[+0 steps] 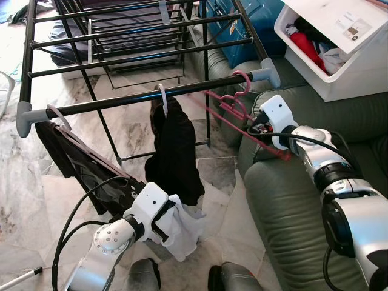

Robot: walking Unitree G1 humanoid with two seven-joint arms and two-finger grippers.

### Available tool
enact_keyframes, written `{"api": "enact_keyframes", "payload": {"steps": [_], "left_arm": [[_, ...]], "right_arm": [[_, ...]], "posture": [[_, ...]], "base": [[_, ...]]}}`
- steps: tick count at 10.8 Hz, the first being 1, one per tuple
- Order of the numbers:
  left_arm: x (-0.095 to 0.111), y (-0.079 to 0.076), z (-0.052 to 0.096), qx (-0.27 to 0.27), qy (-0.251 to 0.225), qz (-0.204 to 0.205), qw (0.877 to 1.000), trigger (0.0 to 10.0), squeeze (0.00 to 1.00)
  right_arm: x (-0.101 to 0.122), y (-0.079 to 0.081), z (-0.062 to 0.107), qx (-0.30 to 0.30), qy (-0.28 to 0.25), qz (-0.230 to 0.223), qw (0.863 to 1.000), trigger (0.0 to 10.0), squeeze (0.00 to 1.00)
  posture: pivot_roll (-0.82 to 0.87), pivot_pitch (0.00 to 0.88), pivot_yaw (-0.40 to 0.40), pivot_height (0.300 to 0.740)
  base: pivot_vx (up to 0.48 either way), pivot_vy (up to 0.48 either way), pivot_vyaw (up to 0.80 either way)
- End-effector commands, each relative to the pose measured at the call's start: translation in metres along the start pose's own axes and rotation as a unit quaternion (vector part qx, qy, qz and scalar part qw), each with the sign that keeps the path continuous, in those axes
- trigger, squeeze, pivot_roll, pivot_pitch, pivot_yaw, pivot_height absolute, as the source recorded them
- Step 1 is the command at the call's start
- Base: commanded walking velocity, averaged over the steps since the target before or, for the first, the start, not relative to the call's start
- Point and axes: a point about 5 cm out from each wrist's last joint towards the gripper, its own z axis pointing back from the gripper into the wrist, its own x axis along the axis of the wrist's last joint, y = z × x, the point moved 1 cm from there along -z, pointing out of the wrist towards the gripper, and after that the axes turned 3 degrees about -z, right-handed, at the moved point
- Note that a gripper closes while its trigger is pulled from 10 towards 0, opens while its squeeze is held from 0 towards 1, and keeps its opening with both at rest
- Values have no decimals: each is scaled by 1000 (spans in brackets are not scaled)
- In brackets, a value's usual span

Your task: Hang hanger

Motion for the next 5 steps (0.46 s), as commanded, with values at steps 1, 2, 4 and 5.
{"api": "enact_keyframes", "payload": {"steps": [1, 2, 4, 5], "left_arm": [[1, 0, -1, -1, -1, -9, 1000, 10000, 0], [0, -1, -1, -3, 0, -8, 1000, 10000, 0], [-1, -3, -1, -8, 3, -8, 1000, 10000, 0], [-2, -3, -1, -9, 4, -9, 1000, 10000, 0]], "right_arm": [[-1, 0, -1, -4, 10, -4, 1000, 4784, 0], [-1, 0, -2, -7, 9, -10, 1000, 8549, 0], [-2, 4, -3, 5, 10, -15, 1000, 10000, 0], [-1, 6, -4, 18, 7, -14, 1000, 8471, 1000]], "posture": [[65, 138, -28, 740], [67, 138, -29, 740], [71, 137, -29, 740], [72, 136, -30, 740]], "base": [[0, 0, 0], [0, 0, 0], [0, 0, 0], [0, 0, 0]]}}
